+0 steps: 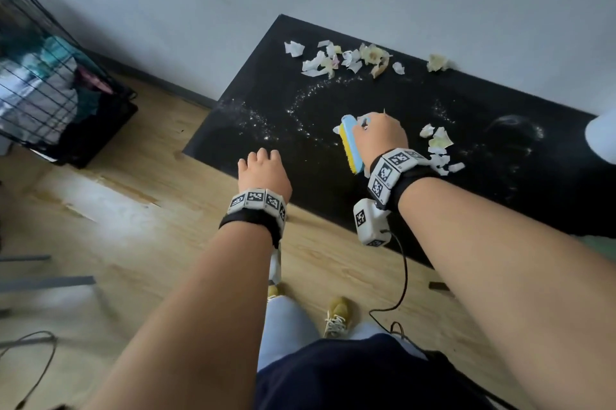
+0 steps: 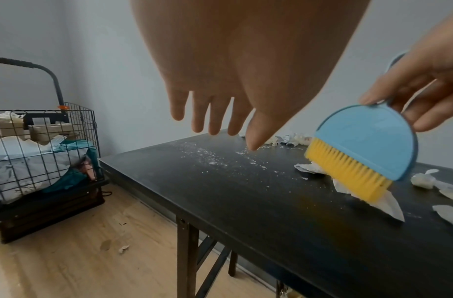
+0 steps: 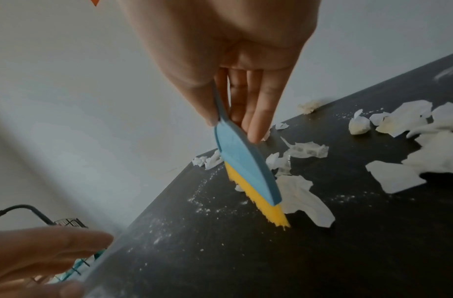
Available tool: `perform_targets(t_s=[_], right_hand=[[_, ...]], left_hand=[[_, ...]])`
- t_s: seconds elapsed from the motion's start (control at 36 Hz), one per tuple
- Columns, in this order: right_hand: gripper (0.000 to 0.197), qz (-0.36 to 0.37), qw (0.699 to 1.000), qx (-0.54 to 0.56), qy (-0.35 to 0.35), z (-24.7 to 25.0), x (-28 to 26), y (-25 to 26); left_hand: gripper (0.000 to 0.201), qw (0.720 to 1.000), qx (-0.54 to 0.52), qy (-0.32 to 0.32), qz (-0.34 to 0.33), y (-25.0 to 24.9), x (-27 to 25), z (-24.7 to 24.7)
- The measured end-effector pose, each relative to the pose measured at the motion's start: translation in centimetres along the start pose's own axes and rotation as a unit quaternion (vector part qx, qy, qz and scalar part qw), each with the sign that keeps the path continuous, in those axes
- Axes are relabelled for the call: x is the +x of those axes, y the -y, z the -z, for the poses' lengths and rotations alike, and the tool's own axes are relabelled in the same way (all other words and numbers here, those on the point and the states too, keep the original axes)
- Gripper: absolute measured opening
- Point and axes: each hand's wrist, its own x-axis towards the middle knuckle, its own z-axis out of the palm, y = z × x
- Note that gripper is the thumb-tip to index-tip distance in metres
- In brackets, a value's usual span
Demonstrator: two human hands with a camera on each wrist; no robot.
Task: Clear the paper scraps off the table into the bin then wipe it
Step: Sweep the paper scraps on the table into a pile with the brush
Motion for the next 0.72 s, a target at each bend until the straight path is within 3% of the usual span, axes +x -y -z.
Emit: perform_targets(t_s=[0.19,0.53,0.61,0.72], right_hand=[[0.025,0.010,0.999,0.046,0.017,-1.3,0.1,4.1],[0.023,0.001,0.990,0.117,0.082,-8.8,0.3,15.4],[0.026,-0.004,0.992,0.075,0.098,-10.0,0.6,16.7],[0.026,-0.037,0.998,0.020,0.054,-10.2,1.5,16.0]], left_hand=[[0.052,1.000,-0.010,-0.011,-0.015,1.9,1.7,0.7],[0.047,0.998,0.036,-0.019,-0.040,12.0,6.5,2.4],[0.044,0.998,0.039,-0.018,-0.053,13.9,8.1,2.8],[0.047,0.997,0.033,-0.017,-0.074,15.3,10.3,3.4]])
